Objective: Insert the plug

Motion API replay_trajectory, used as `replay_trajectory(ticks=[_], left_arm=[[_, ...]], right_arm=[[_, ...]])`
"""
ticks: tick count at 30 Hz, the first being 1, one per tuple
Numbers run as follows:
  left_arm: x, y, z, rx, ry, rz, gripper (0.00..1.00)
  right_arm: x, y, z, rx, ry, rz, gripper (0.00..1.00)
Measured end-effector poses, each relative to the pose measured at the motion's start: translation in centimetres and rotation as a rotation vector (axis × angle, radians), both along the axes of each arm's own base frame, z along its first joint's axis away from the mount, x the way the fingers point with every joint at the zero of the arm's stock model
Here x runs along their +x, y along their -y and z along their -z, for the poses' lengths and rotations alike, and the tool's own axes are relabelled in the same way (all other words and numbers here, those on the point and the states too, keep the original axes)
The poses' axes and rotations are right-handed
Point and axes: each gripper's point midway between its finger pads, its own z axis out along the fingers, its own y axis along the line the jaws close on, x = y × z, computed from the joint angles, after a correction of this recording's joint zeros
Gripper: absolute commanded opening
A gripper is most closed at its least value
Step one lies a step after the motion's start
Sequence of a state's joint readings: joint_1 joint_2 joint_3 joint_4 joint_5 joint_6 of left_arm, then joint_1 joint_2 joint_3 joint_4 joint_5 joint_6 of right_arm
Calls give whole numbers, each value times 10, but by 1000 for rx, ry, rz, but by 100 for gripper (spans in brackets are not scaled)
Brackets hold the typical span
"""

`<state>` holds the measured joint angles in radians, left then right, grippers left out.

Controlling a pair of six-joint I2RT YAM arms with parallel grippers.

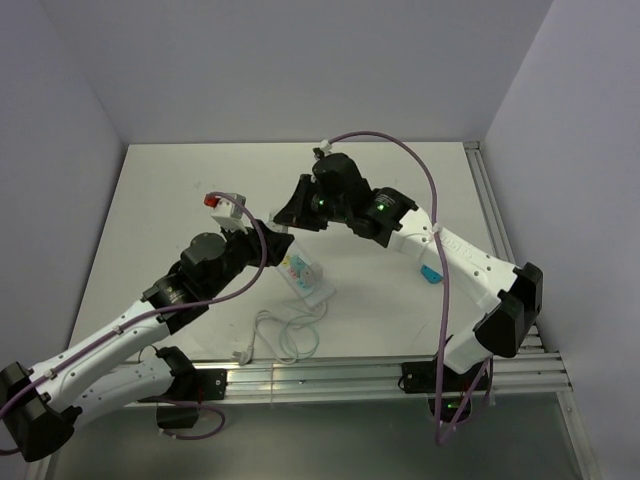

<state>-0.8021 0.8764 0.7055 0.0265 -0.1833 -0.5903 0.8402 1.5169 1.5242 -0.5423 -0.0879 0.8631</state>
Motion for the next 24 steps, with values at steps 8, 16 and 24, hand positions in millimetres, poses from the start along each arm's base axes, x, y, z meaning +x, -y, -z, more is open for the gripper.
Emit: replay_trajectory(ticks=[8,16,24], left_arm=[[-6,-14,-4,4,-11,-34,99],[-16,-64,-59,-118,-16,-228,100],[-6,-99,-69,-134,-95,-452,91]], right_arm=[[1,-7,0,14,3,-17,0],[16,-4,10,-29,67,-77,0],[29,-3,55,-166,115,-260,0]])
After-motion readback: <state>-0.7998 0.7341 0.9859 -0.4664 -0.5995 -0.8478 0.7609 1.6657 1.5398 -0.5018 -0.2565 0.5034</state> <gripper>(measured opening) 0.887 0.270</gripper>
